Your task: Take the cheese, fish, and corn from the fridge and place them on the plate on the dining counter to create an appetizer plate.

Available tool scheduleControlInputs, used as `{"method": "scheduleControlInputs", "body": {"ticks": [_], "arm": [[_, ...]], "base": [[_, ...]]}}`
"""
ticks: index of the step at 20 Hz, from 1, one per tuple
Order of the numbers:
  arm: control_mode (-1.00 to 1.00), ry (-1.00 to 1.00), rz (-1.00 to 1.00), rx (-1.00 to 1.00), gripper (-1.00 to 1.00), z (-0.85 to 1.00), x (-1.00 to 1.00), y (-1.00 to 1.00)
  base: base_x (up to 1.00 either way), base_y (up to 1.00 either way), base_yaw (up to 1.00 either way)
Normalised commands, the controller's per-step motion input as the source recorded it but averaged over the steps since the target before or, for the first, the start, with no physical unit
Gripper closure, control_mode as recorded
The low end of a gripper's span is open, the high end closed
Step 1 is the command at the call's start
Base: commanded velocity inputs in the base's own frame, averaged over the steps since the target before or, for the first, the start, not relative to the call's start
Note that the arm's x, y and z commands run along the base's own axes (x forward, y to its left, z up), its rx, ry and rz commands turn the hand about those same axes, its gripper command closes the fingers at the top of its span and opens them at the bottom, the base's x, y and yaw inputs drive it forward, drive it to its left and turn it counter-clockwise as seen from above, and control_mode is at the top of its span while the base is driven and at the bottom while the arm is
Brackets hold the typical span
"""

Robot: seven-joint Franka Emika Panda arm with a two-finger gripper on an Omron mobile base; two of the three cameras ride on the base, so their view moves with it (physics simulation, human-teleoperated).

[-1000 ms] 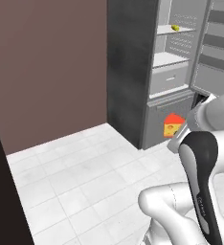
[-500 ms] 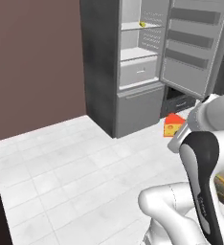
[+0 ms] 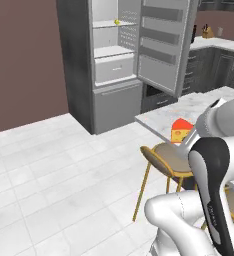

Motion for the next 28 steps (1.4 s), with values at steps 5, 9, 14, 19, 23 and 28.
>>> {"method": "scheduleControlInputs", "body": {"ticks": [5, 9, 14, 19, 23, 28], "arm": [[1.0, 0.0, 0.0, 0.0, 1.0, 0.0, 0.0, 0.0], [1.0, 0.0, 0.0, 0.0, 1.0, 0.0, 0.0, 0.0], [1.0, 0.0, 0.0, 0.0, 1.0, 0.0, 0.0, 0.0], [1.0, 0.0, 0.0, 0.0, 1.0, 0.0, 0.0, 0.0], [1.0, 0.0, 0.0, 0.0, 1.0, 0.0, 0.0, 0.0], [1.0, 0.0, 0.0, 0.0, 1.0, 0.0, 0.0, 0.0]], "base": [[-1.0, -0.93, -0.07], [-1.0, -0.82, -0.09], [-1.0, -0.58, -0.09], [-1.0, -0.09, -0.08], [-1.0, 0.06, 0.1], [-1.0, -0.16, 0.13]]}}
